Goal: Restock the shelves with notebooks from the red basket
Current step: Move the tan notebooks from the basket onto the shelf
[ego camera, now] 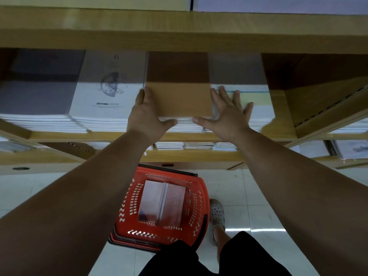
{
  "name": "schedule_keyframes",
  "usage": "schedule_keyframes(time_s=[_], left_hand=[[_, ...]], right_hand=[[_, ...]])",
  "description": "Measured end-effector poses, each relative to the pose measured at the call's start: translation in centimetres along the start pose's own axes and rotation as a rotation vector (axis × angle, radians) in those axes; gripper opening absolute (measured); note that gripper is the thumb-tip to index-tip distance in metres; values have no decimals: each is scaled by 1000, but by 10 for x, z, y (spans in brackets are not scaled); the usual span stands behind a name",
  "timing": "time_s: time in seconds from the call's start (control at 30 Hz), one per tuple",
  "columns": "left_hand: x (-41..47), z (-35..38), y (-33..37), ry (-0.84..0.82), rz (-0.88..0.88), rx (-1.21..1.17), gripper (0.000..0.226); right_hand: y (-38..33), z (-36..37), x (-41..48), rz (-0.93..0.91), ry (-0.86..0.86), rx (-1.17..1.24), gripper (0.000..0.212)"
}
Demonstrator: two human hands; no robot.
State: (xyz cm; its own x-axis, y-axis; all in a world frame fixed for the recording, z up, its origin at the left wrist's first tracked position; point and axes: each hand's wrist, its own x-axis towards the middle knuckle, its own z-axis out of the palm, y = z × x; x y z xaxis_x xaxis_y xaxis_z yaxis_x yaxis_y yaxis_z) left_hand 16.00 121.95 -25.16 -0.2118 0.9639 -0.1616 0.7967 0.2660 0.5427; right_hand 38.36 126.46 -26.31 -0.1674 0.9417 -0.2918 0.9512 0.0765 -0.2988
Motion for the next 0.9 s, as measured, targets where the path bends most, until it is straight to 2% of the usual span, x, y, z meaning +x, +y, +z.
schedule_keyframes(time_s=[0.13,0.3,0.47,0.57,0.67,0.73,0.9], left_hand=[[9,-3,-1,1,30,17,122],[15,-7,-6,12,120,67,86],[2,1,12,-10,156,470,94],[-1,14,28,-10,317,613,84],[3,26,34,-69,323,604,74],[3,31,35,-66,304,567,69],[8,33,40,-77,284,507,67]], right_hand=[[7,-2,3,-28,-12,53,106],[9,-4,4,-63,-52,-7,91],[10,-5,7,-101,-75,1,88],[22,-9,3,-162,-2,52,106],[38,-6,-2,8,103,-95,104],[42,-3,-5,82,81,-134,99],[39,-5,3,15,31,-146,89]])
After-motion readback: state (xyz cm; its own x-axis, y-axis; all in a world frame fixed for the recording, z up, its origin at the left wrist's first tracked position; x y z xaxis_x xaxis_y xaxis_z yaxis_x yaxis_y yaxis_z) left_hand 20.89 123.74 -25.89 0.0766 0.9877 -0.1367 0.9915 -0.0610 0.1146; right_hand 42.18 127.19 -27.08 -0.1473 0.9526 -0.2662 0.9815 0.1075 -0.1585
